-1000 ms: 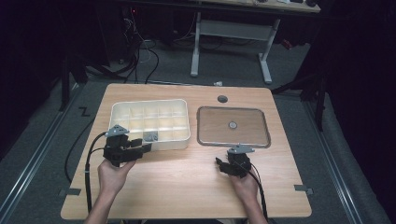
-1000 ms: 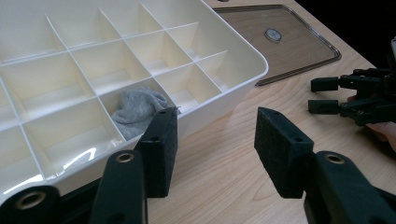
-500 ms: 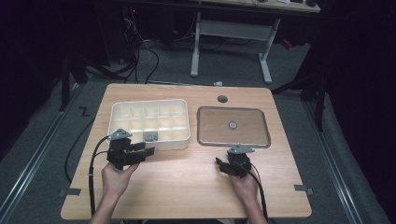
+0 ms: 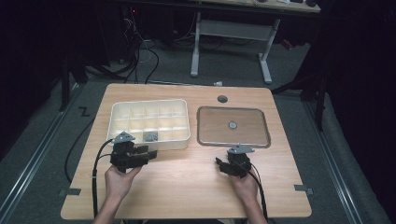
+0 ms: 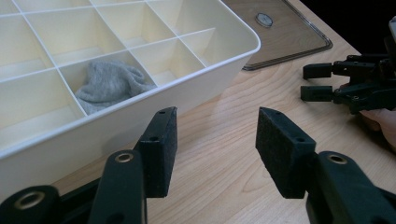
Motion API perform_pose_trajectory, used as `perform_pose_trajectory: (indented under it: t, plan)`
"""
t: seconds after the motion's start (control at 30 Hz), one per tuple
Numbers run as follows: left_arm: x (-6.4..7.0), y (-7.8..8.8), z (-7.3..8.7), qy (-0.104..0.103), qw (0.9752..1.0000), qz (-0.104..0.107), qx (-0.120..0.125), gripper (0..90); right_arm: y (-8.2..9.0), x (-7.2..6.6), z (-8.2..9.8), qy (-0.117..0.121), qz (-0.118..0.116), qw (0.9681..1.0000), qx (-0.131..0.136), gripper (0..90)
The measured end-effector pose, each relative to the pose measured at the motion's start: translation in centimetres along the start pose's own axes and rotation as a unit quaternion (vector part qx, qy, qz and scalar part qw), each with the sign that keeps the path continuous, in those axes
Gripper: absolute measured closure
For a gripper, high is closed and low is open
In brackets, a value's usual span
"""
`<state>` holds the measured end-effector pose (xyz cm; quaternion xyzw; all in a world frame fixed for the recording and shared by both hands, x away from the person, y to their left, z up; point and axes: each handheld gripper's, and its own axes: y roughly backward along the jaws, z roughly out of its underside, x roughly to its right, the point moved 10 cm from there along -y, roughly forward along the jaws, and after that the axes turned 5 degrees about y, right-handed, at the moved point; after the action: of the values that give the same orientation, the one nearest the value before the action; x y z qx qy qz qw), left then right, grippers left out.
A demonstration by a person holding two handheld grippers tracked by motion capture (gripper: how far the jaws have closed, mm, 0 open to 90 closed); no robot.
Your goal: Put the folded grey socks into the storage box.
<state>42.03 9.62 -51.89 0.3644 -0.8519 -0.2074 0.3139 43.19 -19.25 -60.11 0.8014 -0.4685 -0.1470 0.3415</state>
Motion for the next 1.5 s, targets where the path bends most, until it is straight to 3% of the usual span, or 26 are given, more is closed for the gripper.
perform_pose_trajectory:
  t: [0.73, 1.03, 1.37, 1.5]
  plan:
    - [-0.2, -1.0, 1.3, 0.008, 0.9999, -0.002, -0.007, 47.8, 0.0, 0.0, 0.0, 0.000, 0.000, 1.0000, 0.000, 40.8]
    - [-0.9, -1.2, 1.8, -0.001, 0.9996, -0.025, -0.014, 47.0, 0.0, 0.0, 0.0, 0.000, 0.000, 1.0000, 0.000, 40.8]
    - [-1.7, -2.0, 2.9, 0.008, 0.9991, -0.037, -0.018, 45.8, 0.0, 0.0, 0.0, 0.000, 0.000, 1.0000, 0.000, 40.7]
    - [-2.0, -2.3, 3.3, 0.003, 0.9986, -0.048, -0.025, 45.6, 0.0, 0.0, 0.0, 0.000, 0.000, 1.0000, 0.000, 40.7]
